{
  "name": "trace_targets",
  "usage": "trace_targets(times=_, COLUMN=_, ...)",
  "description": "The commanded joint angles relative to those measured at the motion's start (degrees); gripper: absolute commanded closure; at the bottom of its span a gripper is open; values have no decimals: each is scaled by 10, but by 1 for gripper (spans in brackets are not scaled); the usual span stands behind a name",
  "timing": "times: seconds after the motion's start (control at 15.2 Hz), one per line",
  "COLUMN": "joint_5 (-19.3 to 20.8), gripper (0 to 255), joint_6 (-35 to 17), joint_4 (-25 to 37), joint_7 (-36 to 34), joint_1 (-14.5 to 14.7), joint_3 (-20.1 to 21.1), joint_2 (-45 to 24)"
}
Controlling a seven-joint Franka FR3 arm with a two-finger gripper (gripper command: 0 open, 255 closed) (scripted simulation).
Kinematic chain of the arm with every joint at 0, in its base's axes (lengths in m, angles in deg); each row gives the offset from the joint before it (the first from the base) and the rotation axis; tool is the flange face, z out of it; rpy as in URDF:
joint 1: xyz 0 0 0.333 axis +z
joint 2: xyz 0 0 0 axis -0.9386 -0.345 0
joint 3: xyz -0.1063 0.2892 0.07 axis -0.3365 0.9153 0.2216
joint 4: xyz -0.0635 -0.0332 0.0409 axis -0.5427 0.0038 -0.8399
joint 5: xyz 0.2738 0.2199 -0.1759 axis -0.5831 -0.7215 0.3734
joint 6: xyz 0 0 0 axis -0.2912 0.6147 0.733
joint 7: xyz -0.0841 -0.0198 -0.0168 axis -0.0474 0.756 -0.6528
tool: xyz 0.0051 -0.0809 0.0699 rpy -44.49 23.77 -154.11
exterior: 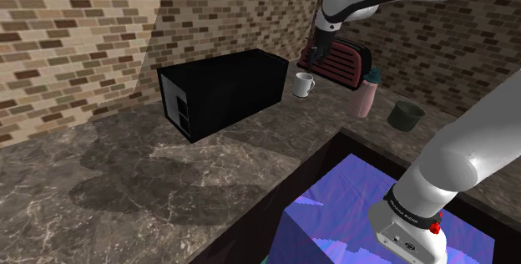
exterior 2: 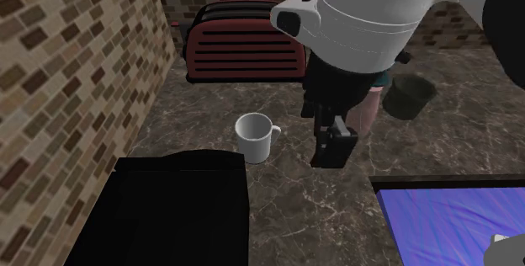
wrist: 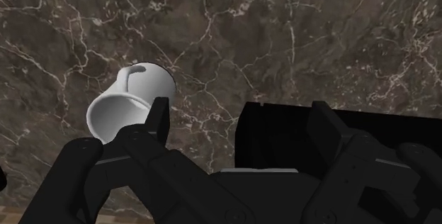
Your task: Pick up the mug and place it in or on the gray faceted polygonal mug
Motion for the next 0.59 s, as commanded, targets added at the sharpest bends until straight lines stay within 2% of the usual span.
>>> trace_targets(times=0.0, joint_5=-5, gripper=0, joint_6=-15, joint_4=28, joint_7=14, joint_1=-4, joint_3=-9, joint_2=-44)
trace_targets(times=0.53, joint_5=-38, gripper=0, joint_6=-49, joint_4=166, joint_7=65, joint_1=-25, joint_3=-27, joint_2=-220)
